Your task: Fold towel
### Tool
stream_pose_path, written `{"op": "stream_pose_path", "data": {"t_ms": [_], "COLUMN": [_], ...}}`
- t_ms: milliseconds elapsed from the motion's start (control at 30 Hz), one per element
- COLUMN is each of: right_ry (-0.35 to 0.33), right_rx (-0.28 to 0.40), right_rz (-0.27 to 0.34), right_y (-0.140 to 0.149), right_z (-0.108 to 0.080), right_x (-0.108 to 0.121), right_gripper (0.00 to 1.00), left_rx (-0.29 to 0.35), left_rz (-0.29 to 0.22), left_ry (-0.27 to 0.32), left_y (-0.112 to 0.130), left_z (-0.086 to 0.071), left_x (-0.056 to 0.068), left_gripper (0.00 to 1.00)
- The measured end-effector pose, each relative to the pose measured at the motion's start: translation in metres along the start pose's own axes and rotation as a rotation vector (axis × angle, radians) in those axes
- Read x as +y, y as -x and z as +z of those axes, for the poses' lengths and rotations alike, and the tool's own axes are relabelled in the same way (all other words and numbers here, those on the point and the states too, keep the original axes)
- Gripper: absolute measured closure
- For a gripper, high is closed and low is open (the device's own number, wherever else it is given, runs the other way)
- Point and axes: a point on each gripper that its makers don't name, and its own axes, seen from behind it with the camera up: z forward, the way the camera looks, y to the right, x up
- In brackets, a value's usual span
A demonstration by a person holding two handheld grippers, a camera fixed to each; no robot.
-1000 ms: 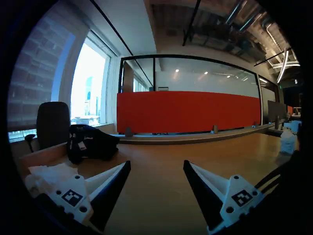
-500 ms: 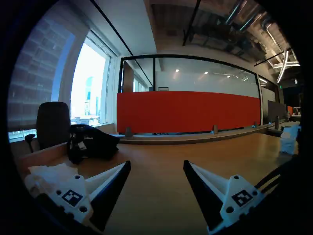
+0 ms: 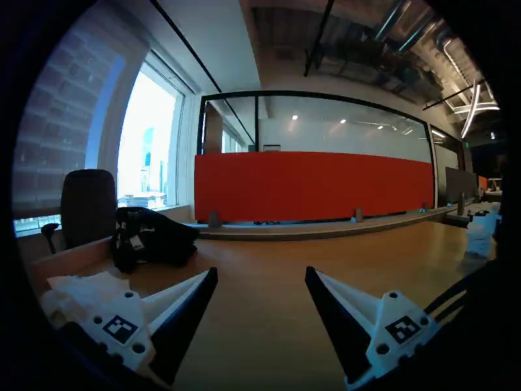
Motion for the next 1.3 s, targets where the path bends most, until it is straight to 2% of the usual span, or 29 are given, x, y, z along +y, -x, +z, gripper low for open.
{"op": "stream_pose_path", "data": {"t_ms": [600,1300], "right_ry": [-0.014,-0.012], "right_rx": [0.009,0.006], "right_rz": [-0.058,-0.059], "right_y": [0.003,0.005], "right_z": [-0.003,-0.003], "right_x": [-0.01,-0.01], "right_gripper": [0.0,0.0], "left_rx": [0.0,0.0], "left_rz": [0.0,0.0], "left_ry": [0.0,0.0], "left_y": [0.0,-0.001], "left_z": [0.0,0.0], "left_x": [0.0,0.0], "left_gripper": [0.0,0.0]}}
